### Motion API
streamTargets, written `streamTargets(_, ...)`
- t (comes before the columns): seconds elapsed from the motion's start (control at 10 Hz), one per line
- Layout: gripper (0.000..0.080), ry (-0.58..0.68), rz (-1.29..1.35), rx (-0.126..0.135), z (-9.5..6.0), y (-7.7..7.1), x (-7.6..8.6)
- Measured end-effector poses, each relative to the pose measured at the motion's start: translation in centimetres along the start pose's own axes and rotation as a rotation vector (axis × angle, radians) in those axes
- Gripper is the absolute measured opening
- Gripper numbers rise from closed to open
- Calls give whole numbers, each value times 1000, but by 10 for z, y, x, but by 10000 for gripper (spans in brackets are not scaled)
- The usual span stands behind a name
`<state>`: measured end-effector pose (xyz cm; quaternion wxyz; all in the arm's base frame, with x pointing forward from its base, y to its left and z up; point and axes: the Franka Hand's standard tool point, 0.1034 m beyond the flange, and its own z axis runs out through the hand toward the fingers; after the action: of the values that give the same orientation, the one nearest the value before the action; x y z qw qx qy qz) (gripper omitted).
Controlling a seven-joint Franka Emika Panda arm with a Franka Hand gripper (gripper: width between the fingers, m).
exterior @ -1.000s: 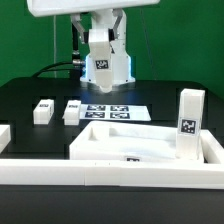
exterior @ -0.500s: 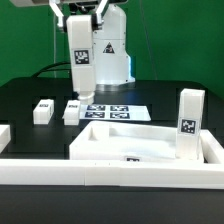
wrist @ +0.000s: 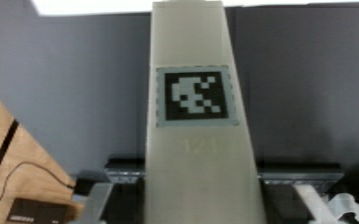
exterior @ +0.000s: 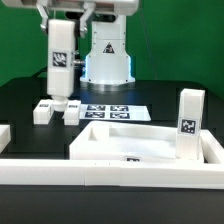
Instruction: Assemble desk
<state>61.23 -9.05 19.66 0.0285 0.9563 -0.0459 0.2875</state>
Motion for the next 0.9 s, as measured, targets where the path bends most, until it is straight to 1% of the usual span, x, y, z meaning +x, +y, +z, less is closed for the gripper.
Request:
streamTargets(0.1, 290, -42, 8, 33, 0, -3, -4)
streamTargets(0.2, 290, -97, 15, 73, 1, -8, -10)
streamTargets(0.3, 290, -120, 8, 87, 4, -14, -15)
streamTargets(0.4, 290, -129, 3, 86, 8, -21, -21)
streamTargets(0.5, 290, -103, 14, 60, 12, -26, -23)
streamTargets(0.6, 290, -111, 14, 64, 12, -26, -24)
streamTargets(0.8, 290, -113, 16, 62, 13, -24, -25)
streamTargets(0.9, 290, -104, 16, 48, 17, -20, -26)
